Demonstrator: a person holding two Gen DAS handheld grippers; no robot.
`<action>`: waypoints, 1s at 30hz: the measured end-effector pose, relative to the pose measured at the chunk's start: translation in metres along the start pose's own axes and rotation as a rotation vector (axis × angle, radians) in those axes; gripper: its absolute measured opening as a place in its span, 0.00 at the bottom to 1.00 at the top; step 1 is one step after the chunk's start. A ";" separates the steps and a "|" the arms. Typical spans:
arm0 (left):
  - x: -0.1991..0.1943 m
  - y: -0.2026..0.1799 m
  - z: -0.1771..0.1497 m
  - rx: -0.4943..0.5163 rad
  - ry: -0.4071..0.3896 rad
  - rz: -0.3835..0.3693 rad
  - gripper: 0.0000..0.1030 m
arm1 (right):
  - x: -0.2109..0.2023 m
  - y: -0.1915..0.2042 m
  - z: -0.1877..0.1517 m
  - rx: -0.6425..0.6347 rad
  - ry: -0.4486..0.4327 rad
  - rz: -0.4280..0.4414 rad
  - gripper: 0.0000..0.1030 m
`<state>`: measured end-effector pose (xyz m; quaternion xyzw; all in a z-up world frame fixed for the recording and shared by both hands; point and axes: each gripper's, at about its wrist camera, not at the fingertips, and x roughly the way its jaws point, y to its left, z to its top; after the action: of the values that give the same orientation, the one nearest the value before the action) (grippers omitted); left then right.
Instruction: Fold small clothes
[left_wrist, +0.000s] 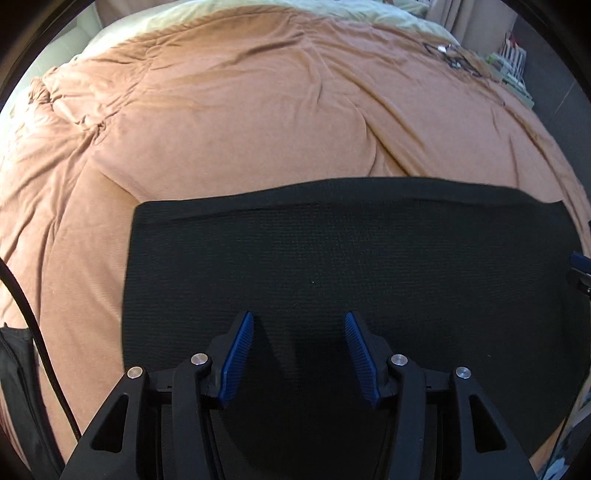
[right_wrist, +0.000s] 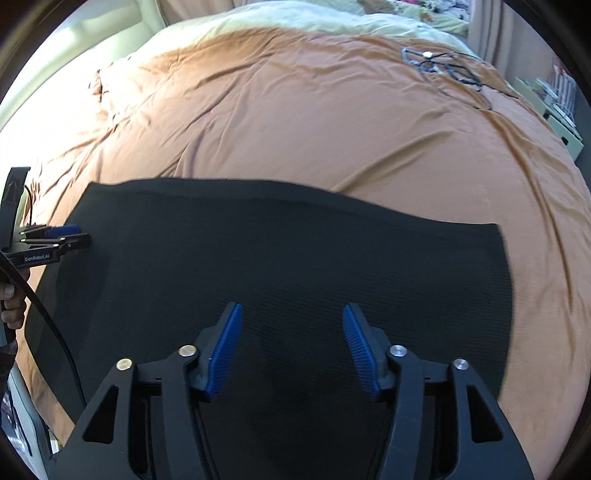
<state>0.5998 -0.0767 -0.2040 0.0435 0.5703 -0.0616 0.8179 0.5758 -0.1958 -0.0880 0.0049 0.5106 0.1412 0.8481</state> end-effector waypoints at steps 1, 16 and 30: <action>0.004 -0.002 0.002 0.003 0.001 0.007 0.52 | 0.006 0.005 0.004 -0.012 0.007 -0.010 0.50; 0.031 -0.031 0.042 -0.078 -0.075 0.101 0.58 | 0.071 0.024 0.052 0.014 -0.012 -0.139 0.49; -0.005 -0.067 -0.003 0.068 -0.080 0.037 0.59 | 0.038 0.045 0.023 -0.020 0.035 -0.087 0.50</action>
<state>0.5850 -0.1423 -0.2001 0.0793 0.5339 -0.0672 0.8391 0.6022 -0.1397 -0.1030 -0.0282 0.5237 0.1091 0.8444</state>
